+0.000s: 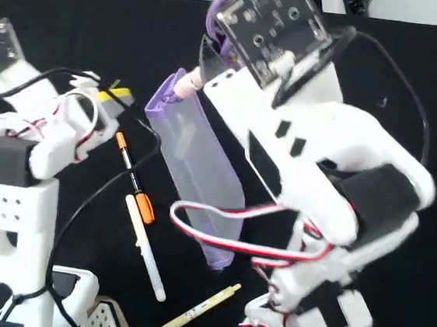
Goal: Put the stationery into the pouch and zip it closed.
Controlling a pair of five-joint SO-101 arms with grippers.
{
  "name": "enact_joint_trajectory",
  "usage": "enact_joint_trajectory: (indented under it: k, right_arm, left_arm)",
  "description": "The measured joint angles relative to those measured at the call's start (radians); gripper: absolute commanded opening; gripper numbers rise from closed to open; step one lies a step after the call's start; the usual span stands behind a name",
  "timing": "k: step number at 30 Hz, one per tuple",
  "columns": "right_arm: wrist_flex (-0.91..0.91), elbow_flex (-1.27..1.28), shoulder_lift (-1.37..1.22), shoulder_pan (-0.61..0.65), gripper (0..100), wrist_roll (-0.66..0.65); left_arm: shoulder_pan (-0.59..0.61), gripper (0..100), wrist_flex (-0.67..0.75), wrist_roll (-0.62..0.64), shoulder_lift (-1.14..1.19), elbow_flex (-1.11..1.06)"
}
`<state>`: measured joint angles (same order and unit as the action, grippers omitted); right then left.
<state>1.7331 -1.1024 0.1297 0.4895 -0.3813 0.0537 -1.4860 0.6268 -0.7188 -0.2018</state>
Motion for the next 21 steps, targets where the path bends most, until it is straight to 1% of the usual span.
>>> enact_joint_trajectory:
  k: [3, 5, 9, 12, 17, 21]
  right_arm:
    - [0.0, 0.126, 0.06, 0.0, 1.1, 0.0]
    - [-0.006, 0.203, 0.097, 0.0, 1.1, 0.0]
    - [-0.025, 0.333, 0.173, -0.002, 1.1, 0.0]
    - [-0.084, 0.439, 0.232, 0.002, 1.1, 0.0]
    - [-0.219, 0.646, 0.327, 0.002, 1.1, 0.0]
    - [-0.302, 0.806, 0.413, 0.002, 1.1, 0.0]
  left_arm:
    - [-0.06, 30, 0.0, 0.002, 0.003, 0.0]
    - [-0.1, 30, 0.0, 0.025, 0.003, 0.0]
    - [-0.137, 30, 0.0, 0.061, -0.055, 0.0]
    - [-0.146, 30, 0.0, 0.075, -0.123, -0.002]
    - [-0.146, 30, 0.0, 0.077, -0.213, -0.069]
    - [-0.147, 30, -0.002, 0.028, -0.238, -0.098]
